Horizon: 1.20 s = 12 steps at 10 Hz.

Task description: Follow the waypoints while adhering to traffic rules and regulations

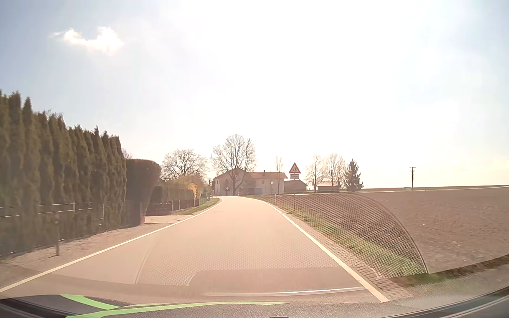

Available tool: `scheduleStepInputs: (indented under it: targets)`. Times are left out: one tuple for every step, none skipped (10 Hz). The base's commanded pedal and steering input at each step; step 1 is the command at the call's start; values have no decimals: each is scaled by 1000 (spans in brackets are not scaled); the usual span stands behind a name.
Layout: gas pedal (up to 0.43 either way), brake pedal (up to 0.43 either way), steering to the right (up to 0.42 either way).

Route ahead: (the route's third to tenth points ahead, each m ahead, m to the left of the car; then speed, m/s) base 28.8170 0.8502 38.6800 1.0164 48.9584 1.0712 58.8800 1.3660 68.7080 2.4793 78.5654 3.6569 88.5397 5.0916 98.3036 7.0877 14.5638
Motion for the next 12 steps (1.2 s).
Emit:
scheduleStepInputs:
  targets:
    - [118,0,0]
    - [118,0,0]
    - [118,0,0]
    - [118,0,0]
    - [118,0,1]
    - [118,0,0]
    - [118,0,0]
    - [118,0,0]
    - [118,0,0]
    - [118,0,0]
    - [118,0,0]
    - [118,0,0]
